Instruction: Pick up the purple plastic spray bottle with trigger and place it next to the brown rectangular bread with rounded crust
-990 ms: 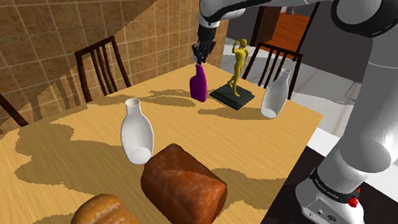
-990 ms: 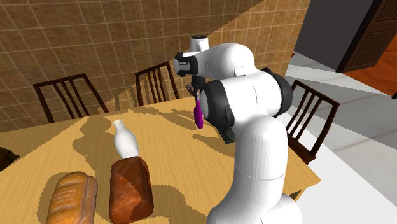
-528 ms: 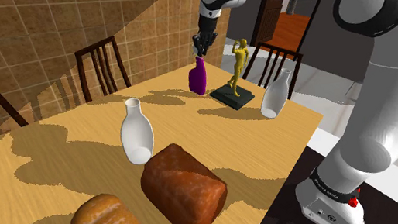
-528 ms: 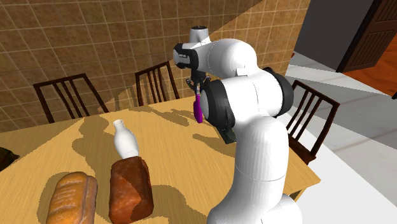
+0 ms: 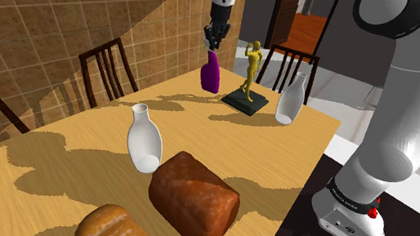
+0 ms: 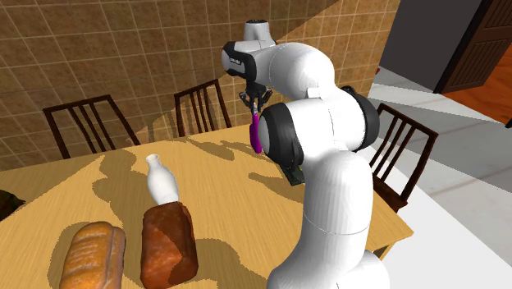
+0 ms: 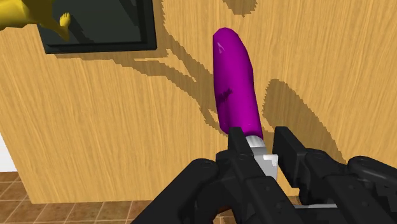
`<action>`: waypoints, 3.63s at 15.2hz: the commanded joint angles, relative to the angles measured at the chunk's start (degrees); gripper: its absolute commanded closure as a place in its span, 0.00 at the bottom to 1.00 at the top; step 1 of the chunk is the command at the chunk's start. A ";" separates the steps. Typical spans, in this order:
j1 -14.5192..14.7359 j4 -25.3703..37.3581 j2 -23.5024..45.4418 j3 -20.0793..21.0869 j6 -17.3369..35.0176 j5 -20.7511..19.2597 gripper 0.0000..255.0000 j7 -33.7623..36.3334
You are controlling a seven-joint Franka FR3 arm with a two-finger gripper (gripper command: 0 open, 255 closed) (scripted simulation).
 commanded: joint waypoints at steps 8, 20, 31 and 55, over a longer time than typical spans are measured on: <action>0.03 8.09 0.75 0.01 -7.35 0.01 1.00 -0.14; 0.20 23.47 4.74 0.02 -18.75 -0.09 1.00 -0.26; 2.65 -0.93 -16.84 1.82 -16.01 0.05 1.00 4.19; 9.42 -23.70 -54.97 11.69 -31.01 7.06 1.00 19.97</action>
